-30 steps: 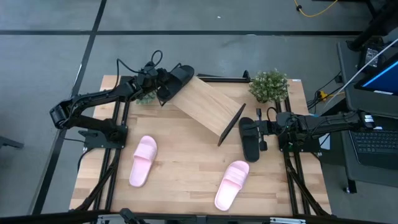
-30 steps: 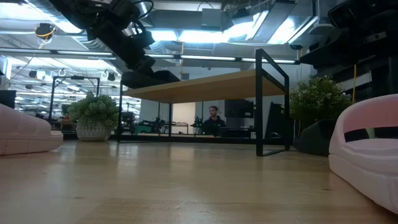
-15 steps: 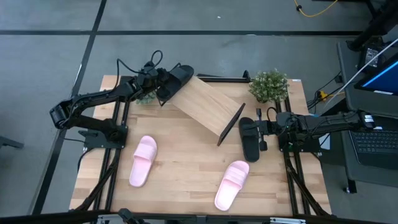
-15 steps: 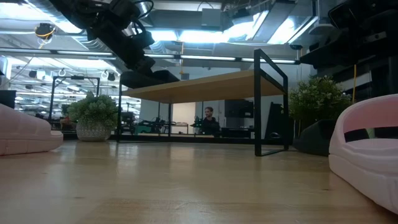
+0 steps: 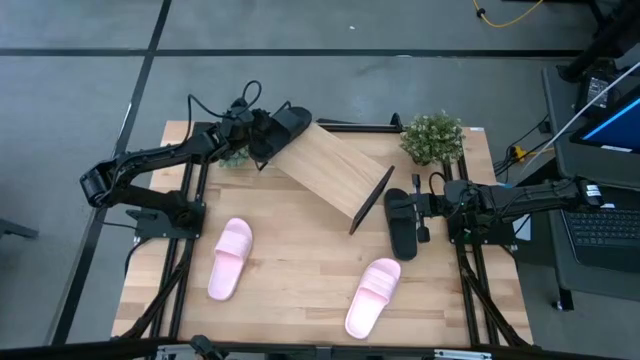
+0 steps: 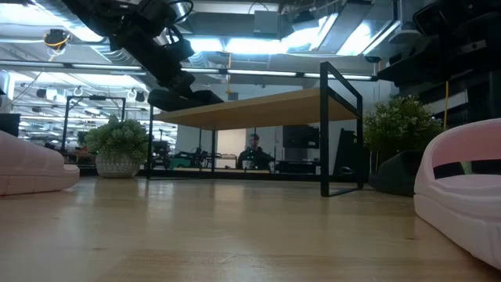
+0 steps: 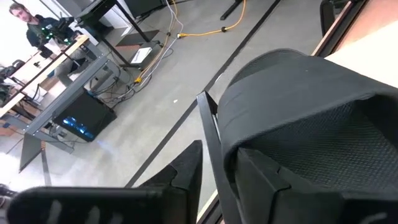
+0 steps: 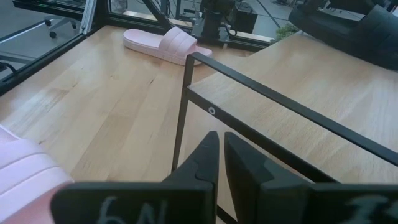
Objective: Pick and place slides into the shelf
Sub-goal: Put the left black slide on the shelf
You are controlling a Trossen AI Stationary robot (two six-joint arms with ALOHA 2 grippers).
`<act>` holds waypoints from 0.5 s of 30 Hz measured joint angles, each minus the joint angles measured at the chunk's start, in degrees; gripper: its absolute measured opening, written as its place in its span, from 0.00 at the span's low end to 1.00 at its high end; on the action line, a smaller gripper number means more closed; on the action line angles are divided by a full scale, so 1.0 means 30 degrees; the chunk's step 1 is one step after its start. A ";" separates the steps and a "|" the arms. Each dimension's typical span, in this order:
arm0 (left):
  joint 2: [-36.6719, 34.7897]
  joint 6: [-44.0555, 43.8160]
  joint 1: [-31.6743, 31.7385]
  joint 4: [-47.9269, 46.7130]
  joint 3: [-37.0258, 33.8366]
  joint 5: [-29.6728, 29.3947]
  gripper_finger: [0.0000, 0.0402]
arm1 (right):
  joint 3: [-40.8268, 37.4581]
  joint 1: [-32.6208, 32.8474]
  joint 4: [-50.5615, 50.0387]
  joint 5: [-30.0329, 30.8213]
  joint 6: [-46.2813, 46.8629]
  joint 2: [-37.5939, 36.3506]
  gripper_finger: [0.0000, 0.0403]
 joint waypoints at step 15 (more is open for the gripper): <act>-0.0007 -0.0003 -0.0187 -0.0007 0.0000 -0.0560 0.35 | 0.0000 0.0001 0.0000 0.0000 0.0002 -0.0002 0.07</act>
